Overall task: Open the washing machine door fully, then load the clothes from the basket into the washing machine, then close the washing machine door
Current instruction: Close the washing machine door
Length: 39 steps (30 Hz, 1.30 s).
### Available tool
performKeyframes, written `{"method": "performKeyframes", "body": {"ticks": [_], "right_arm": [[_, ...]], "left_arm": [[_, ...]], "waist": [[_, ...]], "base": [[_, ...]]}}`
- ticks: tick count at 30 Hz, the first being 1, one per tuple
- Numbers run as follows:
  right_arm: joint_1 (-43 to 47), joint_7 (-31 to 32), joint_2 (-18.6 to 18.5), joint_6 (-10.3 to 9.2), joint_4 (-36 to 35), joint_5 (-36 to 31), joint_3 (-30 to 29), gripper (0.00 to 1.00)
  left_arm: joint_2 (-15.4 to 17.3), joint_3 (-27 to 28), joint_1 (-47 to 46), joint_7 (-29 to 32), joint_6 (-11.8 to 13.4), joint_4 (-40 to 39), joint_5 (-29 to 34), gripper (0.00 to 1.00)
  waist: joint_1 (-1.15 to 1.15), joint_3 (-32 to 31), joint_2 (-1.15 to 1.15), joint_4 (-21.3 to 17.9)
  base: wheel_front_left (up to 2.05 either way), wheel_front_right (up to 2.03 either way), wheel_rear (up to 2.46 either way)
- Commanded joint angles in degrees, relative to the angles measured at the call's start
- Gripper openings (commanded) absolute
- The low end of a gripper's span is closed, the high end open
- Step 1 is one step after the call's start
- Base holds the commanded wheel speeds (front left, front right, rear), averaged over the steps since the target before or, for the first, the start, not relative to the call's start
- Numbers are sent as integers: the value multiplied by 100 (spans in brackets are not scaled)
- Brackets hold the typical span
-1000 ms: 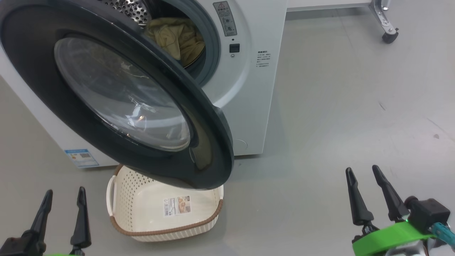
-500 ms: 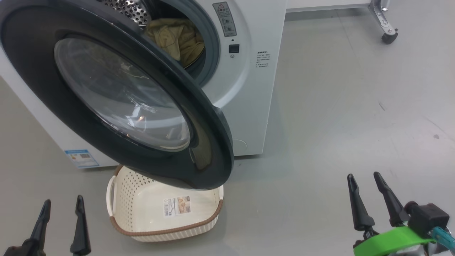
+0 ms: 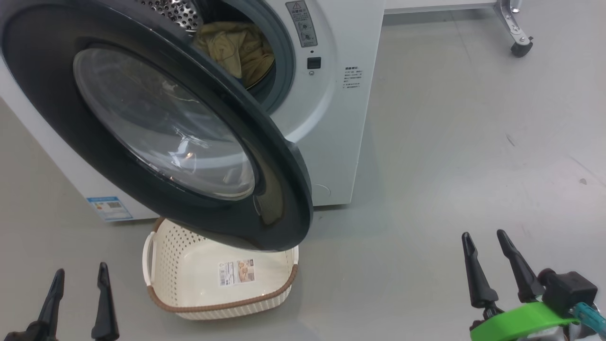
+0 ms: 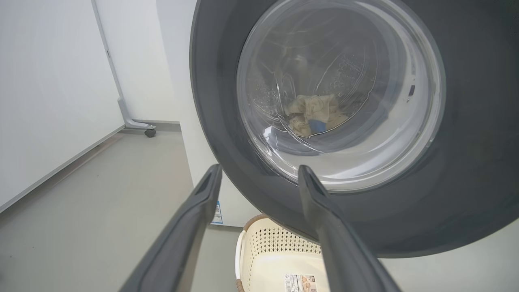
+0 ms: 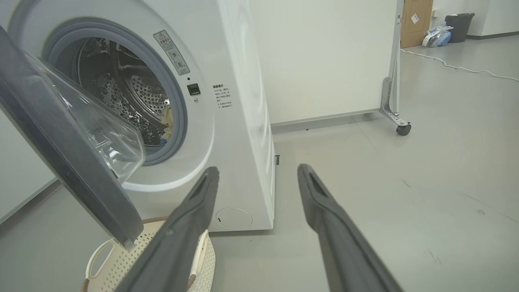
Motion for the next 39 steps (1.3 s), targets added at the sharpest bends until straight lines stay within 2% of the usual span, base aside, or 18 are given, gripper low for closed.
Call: {"method": "performKeyframes", "body": {"ticks": [1,4,6,7,8,9,10,22,28,39], "right_arm": [[-180,-78,-51,0,-157,-19,88,100],[-195,-79,-49,0,-162,-16,77,100],[-203,-79,-48,0,-166,-15,71,95],[-208,-79,-48,0,-167,-15,66,76],[-214,-79,-48,0,-170,-16,62,46],[-221,-79,-48,0,-171,-16,58,27],[-231,-79,-50,0,-179,-19,50,0],[-594,-79,-154,0,-923,-61,102,0],[-882,-80,-273,0,-1712,-126,280,0],[-1703,323,-427,0,-3038,-161,1411,0]], "left_arm": [[66,299,-194,-39,-36,-133,86,100],[33,322,-201,-39,-75,-116,106,100],[13,339,-206,-39,-103,-101,118,100],[2,348,-209,-39,-116,-96,123,100],[-7,357,-210,-39,-127,-91,130,100],[-18,368,-210,-39,-133,-89,139,100],[-29,376,-209,-39,-140,-86,146,100],[-194,473,-307,-39,-282,-40,155,100],[-242,502,-393,-39,-352,-13,218,100],[-421,502,-485,-39,-481,81,301,100]], "waist": [[0,11,0,-2],[0,28,0,-1],[0,38,0,-1],[0,42,0,1],[0,46,0,2],[0,49,0,3],[0,56,0,4],[0,118,0,59],[0,115,0,149],[0,111,0,388]], "base": [[0,0,0],[0,0,0],[0,0,0],[0,0,0],[0,0,0],[0,0,0],[0,0,0],[0,0,0],[0,0,0],[0,0,0]]}}
